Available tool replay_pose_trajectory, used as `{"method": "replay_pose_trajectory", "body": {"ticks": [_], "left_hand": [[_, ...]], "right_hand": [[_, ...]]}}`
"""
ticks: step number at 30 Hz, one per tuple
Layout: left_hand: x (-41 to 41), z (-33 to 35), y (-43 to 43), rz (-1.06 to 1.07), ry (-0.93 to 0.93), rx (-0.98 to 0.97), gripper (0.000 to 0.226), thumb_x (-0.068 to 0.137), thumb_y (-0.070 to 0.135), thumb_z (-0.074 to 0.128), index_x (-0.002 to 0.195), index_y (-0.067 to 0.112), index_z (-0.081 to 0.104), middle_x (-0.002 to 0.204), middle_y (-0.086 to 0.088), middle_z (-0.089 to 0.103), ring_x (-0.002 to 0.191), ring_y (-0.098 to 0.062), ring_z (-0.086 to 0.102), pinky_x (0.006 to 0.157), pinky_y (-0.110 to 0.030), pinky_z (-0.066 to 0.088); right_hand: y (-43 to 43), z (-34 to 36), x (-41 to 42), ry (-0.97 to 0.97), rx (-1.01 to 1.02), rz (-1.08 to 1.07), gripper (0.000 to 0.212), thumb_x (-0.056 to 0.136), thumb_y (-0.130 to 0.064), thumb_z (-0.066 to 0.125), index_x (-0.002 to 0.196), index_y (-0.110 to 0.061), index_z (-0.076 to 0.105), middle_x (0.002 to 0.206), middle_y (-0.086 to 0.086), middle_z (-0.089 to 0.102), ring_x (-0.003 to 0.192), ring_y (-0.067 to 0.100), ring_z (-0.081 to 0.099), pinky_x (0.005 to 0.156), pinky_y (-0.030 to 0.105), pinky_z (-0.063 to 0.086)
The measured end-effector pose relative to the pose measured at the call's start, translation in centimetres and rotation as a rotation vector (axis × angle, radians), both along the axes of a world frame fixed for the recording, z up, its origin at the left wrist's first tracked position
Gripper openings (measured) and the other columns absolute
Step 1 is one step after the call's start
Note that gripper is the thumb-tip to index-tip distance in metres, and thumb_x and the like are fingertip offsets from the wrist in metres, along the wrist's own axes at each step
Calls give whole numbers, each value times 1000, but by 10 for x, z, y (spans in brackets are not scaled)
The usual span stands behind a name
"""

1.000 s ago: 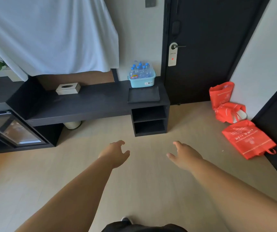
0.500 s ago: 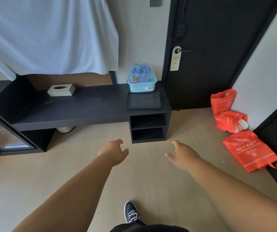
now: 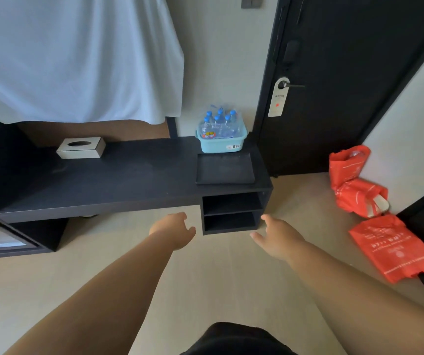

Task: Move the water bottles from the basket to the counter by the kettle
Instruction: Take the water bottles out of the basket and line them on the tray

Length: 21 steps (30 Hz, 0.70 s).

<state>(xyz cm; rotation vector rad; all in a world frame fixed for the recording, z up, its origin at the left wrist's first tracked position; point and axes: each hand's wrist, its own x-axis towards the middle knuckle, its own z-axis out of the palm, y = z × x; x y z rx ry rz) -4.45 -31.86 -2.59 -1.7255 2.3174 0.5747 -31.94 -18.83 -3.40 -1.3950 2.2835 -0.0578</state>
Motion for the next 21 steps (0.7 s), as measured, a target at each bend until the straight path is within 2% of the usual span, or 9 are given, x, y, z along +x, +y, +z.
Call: {"method": "replay_pose_trajectory", "body": {"ticks": [4, 8, 14, 17, 21], "left_hand": [[-11, -6, -25, -4, 14, 26, 63, 98, 58, 48, 153, 27, 45, 147, 0, 57, 125, -27, 61, 98, -38, 54], [-25, -19, -39, -21, 8, 60, 63, 97, 59, 48, 152, 29, 46, 146, 2, 57, 120, -25, 63, 95, -37, 56], [-46, -32, -75, -1, 0, 90, 64, 97, 59, 48, 153, 28, 45, 149, 1, 56, 125, -26, 60, 99, -38, 54], [-61, -33, -102, 16, 1, 92, 65, 97, 59, 49, 155, 28, 44, 152, 1, 54, 131, -27, 57, 104, -40, 52], [-89, -30, -143, 34, -27, 63, 61, 97, 56, 50, 151, 27, 49, 146, 2, 58, 125, -25, 61, 97, -38, 54]], "right_hand": [[-25, -7, -7, -20, 22, -3, 76, 99, -64, 51, 161, -24, 32, 143, 2, 58, 124, 25, 60, 92, 40, 56], [-42, -19, -24, -21, 59, -9, 77, 98, -65, 49, 160, -23, 31, 135, 1, 61, 118, 23, 62, 89, 39, 56], [-79, -39, -45, -30, 101, 13, 77, 98, -64, 50, 160, -22, 33, 145, 2, 58, 130, 26, 57, 97, 42, 53], [-110, -45, -57, -39, 95, 48, 76, 98, -63, 51, 159, -22, 33, 141, 1, 59, 125, 25, 60, 95, 41, 54], [-159, -46, -89, -46, 80, 95, 74, 99, -62, 51, 159, -23, 32, 135, 0, 61, 117, 23, 63, 90, 39, 55]]}}
